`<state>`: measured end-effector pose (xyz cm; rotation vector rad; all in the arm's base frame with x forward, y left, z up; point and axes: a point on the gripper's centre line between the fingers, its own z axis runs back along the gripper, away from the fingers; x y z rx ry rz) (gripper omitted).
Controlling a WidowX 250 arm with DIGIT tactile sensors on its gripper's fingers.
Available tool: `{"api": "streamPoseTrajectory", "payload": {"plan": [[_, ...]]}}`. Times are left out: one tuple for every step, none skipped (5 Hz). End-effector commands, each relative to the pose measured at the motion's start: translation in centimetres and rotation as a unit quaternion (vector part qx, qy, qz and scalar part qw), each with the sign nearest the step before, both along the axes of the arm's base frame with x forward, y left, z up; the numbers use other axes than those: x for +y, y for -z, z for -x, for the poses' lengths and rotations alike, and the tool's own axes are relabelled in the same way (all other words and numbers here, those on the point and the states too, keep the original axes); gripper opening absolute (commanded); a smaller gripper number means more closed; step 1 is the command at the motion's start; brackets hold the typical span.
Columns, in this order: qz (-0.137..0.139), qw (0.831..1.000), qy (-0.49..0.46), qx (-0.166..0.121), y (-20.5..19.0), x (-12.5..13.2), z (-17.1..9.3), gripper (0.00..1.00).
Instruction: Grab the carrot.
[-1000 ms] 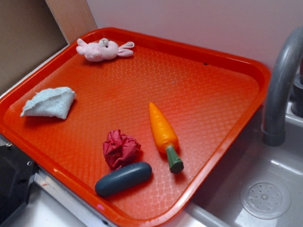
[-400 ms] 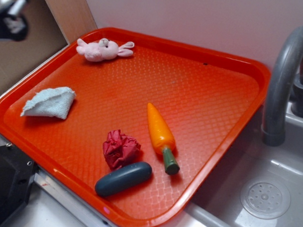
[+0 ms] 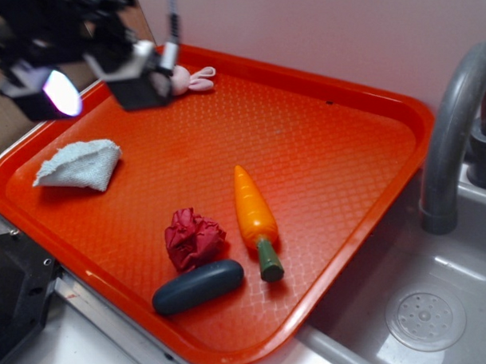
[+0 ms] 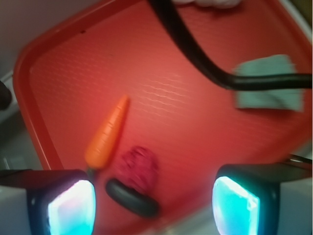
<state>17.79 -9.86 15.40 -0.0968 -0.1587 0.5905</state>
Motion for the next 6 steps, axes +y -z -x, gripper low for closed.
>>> {"api": "streamPoseTrajectory", "payload": {"plan": [[0.029, 0.998, 0.02, -0.056, 3.3, -2.1, -5.1, 1.0], [0.014, 0.999, 0.037, -0.03, 5.9, -3.1, -5.9, 1.0], [0.012, 0.998, 0.061, -0.012, 8.0, -3.6, -6.2, 1.0], [0.026, 0.997, 0.075, 0.009, 9.8, -5.5, -5.3, 1.0], [0.031, 0.996, 0.081, 0.02, 11.6, -8.3, -4.1, 1.0], [0.03, 0.995, 0.089, 0.038, 12.7, -9.9, -3.2, 1.0]]}}
